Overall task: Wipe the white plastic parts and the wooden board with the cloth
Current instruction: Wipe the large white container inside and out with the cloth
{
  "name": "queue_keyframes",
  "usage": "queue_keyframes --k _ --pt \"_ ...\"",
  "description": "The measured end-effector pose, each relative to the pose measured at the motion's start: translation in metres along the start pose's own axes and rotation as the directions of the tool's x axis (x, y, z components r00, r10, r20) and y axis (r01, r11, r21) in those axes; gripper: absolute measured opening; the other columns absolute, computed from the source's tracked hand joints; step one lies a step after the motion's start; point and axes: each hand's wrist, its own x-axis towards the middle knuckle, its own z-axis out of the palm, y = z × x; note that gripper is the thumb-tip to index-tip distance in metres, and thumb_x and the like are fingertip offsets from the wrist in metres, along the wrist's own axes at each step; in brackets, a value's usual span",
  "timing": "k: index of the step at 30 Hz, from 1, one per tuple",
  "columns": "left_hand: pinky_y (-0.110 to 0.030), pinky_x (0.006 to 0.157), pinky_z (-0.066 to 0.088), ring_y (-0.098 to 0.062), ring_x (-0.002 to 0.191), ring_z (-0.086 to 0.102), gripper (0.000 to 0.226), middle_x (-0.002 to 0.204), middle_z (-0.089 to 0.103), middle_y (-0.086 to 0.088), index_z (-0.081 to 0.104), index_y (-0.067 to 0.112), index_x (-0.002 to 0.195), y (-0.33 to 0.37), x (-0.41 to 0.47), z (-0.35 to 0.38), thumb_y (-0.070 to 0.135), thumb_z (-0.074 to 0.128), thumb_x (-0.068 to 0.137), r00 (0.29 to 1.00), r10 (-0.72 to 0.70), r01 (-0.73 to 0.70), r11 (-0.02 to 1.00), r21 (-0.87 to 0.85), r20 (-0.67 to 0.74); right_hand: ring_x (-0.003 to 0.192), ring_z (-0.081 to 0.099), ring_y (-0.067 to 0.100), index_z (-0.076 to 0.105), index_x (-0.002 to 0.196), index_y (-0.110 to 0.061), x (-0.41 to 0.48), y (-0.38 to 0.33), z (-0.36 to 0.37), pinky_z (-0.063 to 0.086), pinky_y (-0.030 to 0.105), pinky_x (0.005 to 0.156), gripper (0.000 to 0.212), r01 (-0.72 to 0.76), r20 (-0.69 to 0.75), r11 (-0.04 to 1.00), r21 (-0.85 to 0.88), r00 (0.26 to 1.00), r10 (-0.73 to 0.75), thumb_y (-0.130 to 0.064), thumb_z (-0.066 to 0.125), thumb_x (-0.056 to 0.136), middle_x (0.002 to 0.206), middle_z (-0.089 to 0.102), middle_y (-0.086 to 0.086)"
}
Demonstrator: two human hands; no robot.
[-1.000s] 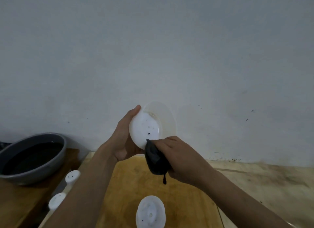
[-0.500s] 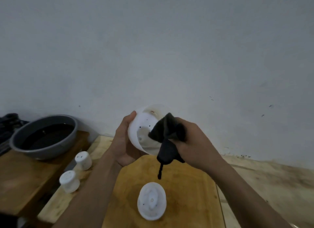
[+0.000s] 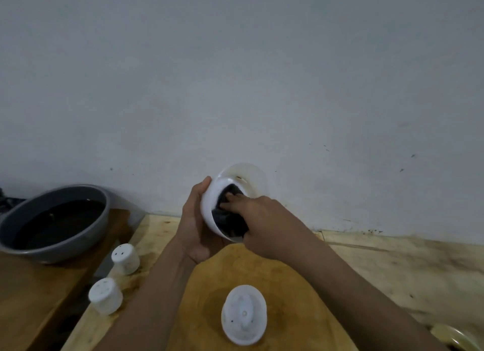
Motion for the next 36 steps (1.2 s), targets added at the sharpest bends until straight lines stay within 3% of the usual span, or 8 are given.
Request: queue_keyframes --k 6,11,13,19,24,28,32,36 --pt "-0.044 0.074 0.062 -0.031 0.101 0.074 0.062 0.121 0.074 -0.014 0.076 0.015 0.120 0.016 0.003 -0.002 0.060 0.049 0.087 1.000 -0.008 0.009 0.998 0.065 -0.006 0.138 0.039 0.028 0.016 0.156 -0.012 0.012 -0.010 0.015 0.045 0.033 0.100 0.072 -0.098 -0.100 0.991 0.095 0.989 0.108 -0.012 0.055 0.095 0.163 0.021 0.007" --pt "-0.049 0.089 0.058 -0.034 0.121 0.065 0.068 0.137 0.066 -0.015 0.064 0.015 0.138 0.018 0.005 -0.017 0.064 0.043 0.094 0.998 -0.059 0.057 0.991 0.121 0.007 0.120 0.055 0.027 0.035 0.150 -0.026 0.019 -0.009 0.017 0.051 0.027 0.088 0.072 -0.014 -0.073 0.960 0.280 0.997 0.035 -0.001 0.058 0.086 0.147 0.049 0.001" --pt "-0.051 0.091 0.057 -0.034 0.117 0.067 0.069 0.134 0.067 -0.016 0.068 0.016 0.133 0.018 0.007 -0.024 0.065 0.042 0.093 0.997 -0.074 0.070 0.991 0.110 0.025 0.117 0.057 0.023 0.044 0.143 -0.026 0.018 -0.006 0.013 0.047 0.018 0.081 0.062 0.007 -0.050 0.973 0.230 0.999 0.005 -0.003 0.061 0.087 0.140 0.056 -0.001" --pt "-0.047 0.085 0.061 -0.031 0.103 0.073 0.064 0.122 0.073 -0.015 0.079 0.019 0.115 0.027 0.015 -0.023 0.066 0.046 0.086 0.999 -0.039 0.037 0.996 0.085 0.015 0.121 0.055 0.025 0.031 0.150 -0.010 0.027 -0.014 0.014 0.050 0.032 0.084 0.060 -0.090 -0.197 0.993 -0.072 0.978 0.074 -0.013 0.055 0.094 0.149 0.045 0.007" --pt "-0.041 0.078 0.063 -0.026 0.099 0.075 0.061 0.114 0.076 -0.012 0.082 0.017 0.105 0.031 0.017 -0.021 0.061 0.045 0.086 0.997 -0.009 0.001 0.994 0.112 0.075 0.116 0.057 0.018 0.044 0.140 -0.026 0.027 -0.013 0.012 0.049 0.025 0.088 0.060 0.017 -0.141 0.984 0.175 0.990 0.008 -0.009 0.066 0.087 0.142 0.053 -0.004" --pt "-0.041 0.076 0.063 -0.028 0.098 0.075 0.062 0.116 0.075 -0.014 0.082 0.017 0.108 0.035 0.020 -0.020 0.061 0.045 0.084 0.998 0.021 -0.027 0.993 0.113 0.052 0.109 0.058 0.021 0.042 0.141 -0.014 0.027 -0.012 0.016 0.050 0.029 0.079 0.053 -0.085 -0.205 0.995 -0.046 0.976 0.074 -0.012 0.058 0.091 0.138 0.054 0.003" --pt "-0.041 0.080 0.062 -0.029 0.102 0.075 0.075 0.117 0.075 -0.015 0.081 0.015 0.110 0.035 0.021 -0.017 0.065 0.085 0.054 0.988 0.061 -0.087 0.980 0.181 0.143 0.085 0.058 0.020 0.057 0.113 -0.015 0.023 -0.013 0.003 0.052 0.032 0.068 0.027 -0.123 -0.113 0.989 -0.085 0.987 0.113 -0.013 0.057 0.086 0.097 0.062 0.003" --pt "-0.040 0.079 0.063 -0.028 0.098 0.076 0.078 0.111 0.077 -0.013 0.083 0.017 0.103 0.035 0.024 -0.013 0.062 0.094 0.040 0.976 0.048 -0.092 0.976 0.197 0.214 0.085 0.058 0.020 0.061 0.110 -0.017 0.021 -0.009 0.001 0.056 0.037 0.073 0.030 -0.117 -0.007 0.992 -0.049 0.993 0.117 -0.010 0.058 0.081 0.094 0.063 0.002"
